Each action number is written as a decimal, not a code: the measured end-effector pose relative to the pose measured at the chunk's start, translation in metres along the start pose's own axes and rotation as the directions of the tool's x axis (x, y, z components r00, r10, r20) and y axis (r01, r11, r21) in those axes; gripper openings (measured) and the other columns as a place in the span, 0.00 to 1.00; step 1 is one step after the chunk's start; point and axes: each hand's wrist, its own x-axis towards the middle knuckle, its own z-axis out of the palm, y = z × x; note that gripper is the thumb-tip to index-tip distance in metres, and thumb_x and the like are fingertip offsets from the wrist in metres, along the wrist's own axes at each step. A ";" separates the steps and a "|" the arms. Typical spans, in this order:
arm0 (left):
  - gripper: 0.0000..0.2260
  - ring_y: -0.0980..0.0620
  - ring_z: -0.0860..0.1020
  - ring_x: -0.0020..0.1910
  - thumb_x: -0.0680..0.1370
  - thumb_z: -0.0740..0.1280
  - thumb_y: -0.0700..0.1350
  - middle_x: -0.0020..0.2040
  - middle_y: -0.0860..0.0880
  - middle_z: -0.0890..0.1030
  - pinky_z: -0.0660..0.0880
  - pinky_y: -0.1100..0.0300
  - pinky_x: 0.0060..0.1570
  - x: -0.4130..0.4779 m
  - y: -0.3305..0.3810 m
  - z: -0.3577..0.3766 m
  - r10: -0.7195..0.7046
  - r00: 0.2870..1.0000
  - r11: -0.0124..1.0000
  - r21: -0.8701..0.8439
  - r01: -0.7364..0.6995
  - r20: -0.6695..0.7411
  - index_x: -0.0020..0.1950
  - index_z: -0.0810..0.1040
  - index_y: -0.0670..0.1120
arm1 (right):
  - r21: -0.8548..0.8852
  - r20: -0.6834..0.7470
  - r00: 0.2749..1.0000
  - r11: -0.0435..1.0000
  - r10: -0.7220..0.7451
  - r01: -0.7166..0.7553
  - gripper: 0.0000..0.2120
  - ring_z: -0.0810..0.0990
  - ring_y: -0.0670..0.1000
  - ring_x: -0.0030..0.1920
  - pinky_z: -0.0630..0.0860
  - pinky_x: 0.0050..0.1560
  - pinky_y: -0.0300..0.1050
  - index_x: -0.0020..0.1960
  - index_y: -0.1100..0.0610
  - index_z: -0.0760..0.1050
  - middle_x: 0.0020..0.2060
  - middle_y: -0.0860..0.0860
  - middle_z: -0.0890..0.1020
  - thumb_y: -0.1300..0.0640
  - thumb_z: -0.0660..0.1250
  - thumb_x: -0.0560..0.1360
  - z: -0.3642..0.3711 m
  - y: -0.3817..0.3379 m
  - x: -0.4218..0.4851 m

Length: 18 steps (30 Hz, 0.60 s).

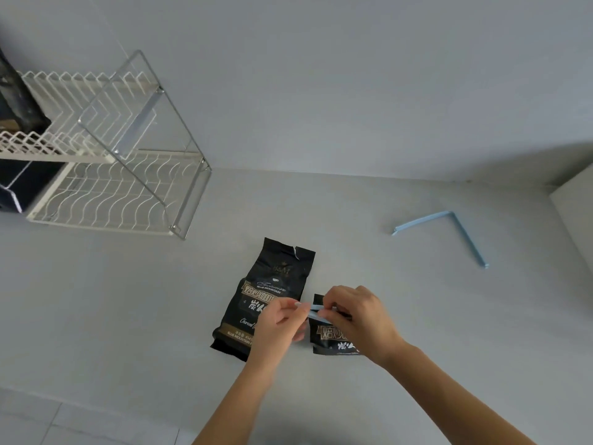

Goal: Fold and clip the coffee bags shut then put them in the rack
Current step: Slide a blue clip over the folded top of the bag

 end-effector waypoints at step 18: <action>0.09 0.55 0.76 0.33 0.73 0.69 0.47 0.28 0.54 0.79 0.78 0.59 0.38 -0.001 -0.002 0.003 -0.213 0.972 0.961 -0.161 0.226 0.096 0.33 0.82 0.49 | -0.243 0.093 0.923 0.891 -0.373 0.384 0.14 0.67 0.57 0.22 0.71 0.26 0.42 0.36 0.59 0.71 0.24 0.52 0.73 0.57 0.59 0.79 -0.007 -0.001 0.010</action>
